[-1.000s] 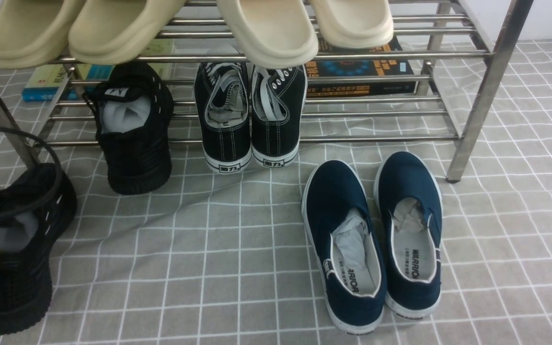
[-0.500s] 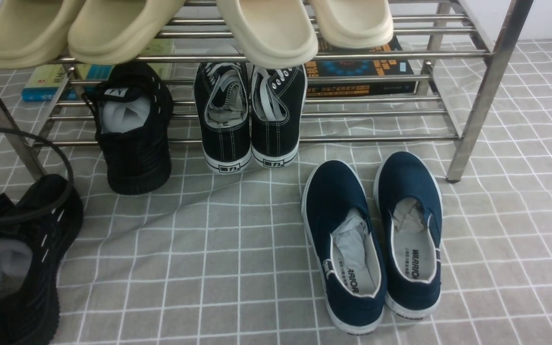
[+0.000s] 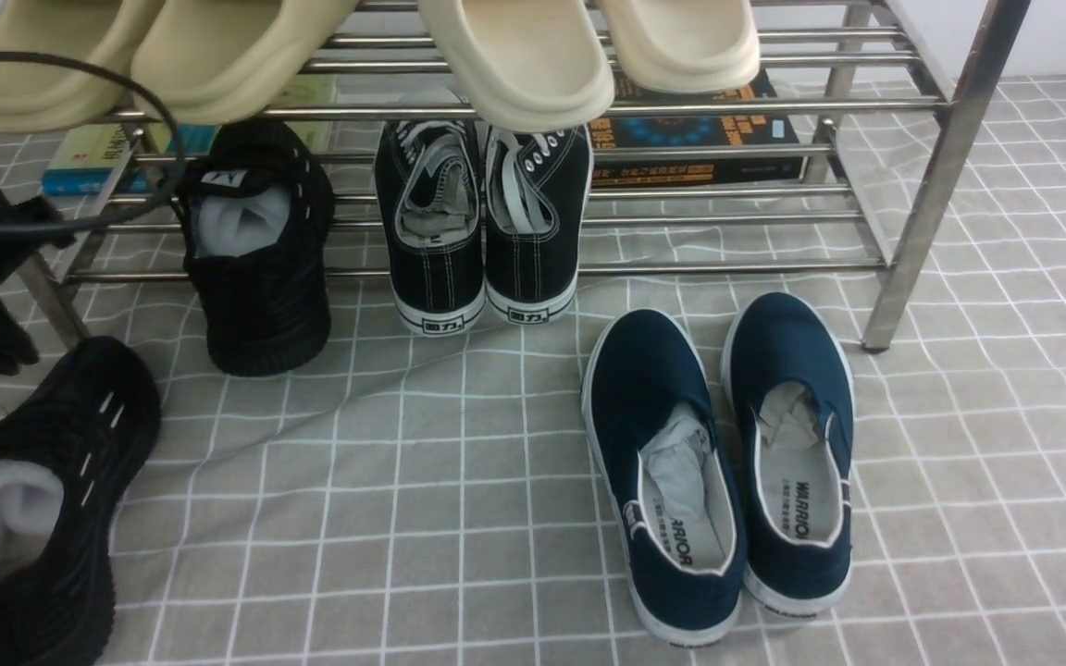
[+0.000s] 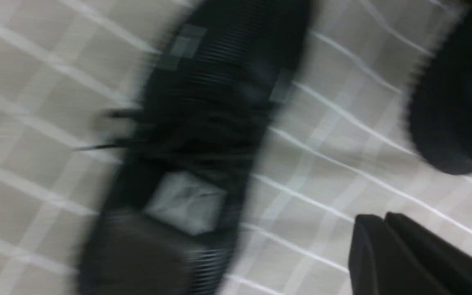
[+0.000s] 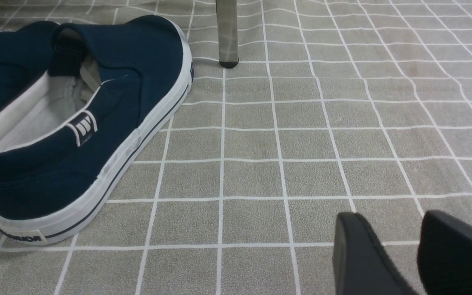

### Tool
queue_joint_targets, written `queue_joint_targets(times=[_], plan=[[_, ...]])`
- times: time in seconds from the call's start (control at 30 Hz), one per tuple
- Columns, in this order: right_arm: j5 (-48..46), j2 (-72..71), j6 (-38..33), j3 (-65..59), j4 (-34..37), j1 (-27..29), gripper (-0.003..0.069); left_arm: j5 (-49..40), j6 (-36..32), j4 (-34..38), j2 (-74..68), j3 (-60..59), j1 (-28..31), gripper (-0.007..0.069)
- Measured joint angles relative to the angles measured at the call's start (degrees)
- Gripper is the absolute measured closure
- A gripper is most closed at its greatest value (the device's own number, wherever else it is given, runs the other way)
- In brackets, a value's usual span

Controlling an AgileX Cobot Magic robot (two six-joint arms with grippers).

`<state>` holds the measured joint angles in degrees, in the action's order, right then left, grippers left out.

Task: Take the shoes off the shelf with your hand from the grey coffee tablecloth.
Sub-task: 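Grasp the leftmost shoe on the bottom shelf of the shoe rack with the left gripper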

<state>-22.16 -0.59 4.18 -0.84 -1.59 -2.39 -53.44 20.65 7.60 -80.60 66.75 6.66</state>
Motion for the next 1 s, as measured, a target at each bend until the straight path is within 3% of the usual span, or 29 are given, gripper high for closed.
queue_joint_targets(times=[0.1, 0.27, 0.43, 0.6, 0.8, 1.0], plan=[[0.0, 0.0, 0.0, 0.0, 0.0, 0.0, 0.0420, 0.0, -2.3, 4.5, -3.2, 1.6, 0.0, 0.0613], [0.0, 0.0, 0.0, 0.0, 0.0, 0.0, 0.0420, 1.7, -5.8, 11.2, -9.2, 5.2, 0.0, 0.0510], [0.0, 0.0, 0.0, 0.0, 0.0, 0.0, 0.0420, 6.2, -7.8, 14.2, -13.2, 8.8, 0.0, 0.0260], [0.0, 0.0, 0.0, 0.0, 0.0, 0.0, 0.0420, 9.7, -10.2, 18.9, -15.2, 9.3, 0.0, 0.0135], [0.0, 0.0, 0.0, 0.0, 0.0, 0.0, 0.0420, 10.0, -14.6, 24.3, -18.2, 9.3, 0.0, 0.0132], [0.0, 0.0, 0.0, 0.0, 0.0, 0.0, 0.0420, 9.9, -15.4, 25.1, -21.1, 9.4, 0.0, 0.0209]])
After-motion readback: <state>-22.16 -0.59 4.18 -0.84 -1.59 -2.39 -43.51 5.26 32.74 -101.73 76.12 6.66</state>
